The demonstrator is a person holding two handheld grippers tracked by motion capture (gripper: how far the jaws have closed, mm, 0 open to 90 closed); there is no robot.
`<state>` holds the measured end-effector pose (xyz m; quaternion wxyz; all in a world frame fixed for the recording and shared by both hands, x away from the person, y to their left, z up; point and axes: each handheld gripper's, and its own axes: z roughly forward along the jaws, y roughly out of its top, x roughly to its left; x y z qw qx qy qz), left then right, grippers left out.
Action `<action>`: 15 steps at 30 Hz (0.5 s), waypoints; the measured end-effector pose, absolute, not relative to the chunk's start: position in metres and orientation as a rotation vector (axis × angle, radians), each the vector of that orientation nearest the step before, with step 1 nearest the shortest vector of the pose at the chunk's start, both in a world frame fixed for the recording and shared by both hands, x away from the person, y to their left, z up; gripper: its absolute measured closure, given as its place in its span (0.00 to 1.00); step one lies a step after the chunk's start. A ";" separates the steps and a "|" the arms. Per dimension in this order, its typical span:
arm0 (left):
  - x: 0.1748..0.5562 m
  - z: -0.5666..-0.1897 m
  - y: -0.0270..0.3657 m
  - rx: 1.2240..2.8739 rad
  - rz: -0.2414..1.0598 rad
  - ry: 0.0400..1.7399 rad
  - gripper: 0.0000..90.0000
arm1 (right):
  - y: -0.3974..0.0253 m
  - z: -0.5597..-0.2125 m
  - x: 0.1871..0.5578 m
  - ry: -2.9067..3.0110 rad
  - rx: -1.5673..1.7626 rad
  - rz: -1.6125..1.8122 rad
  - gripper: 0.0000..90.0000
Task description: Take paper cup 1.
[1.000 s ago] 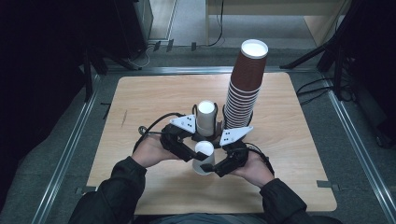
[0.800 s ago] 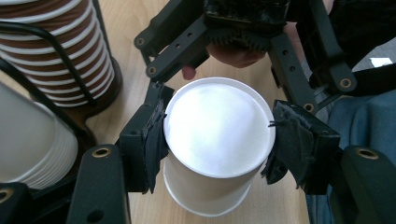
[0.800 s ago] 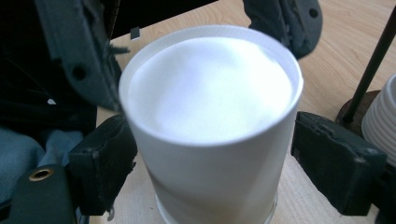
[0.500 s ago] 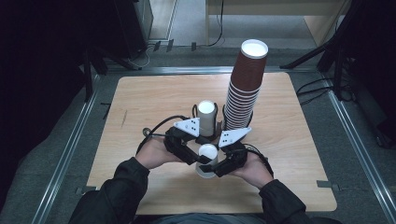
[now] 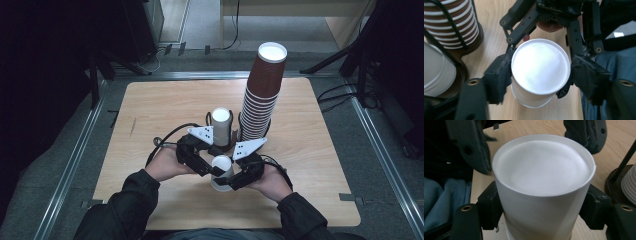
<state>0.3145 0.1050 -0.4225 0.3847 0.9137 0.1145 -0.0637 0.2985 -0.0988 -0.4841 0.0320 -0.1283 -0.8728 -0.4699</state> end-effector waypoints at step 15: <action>0.313 -0.433 0.135 2.283 -0.118 0.453 0.14 | -0.107 -0.484 0.302 -2.662 -0.451 -1.519 0.33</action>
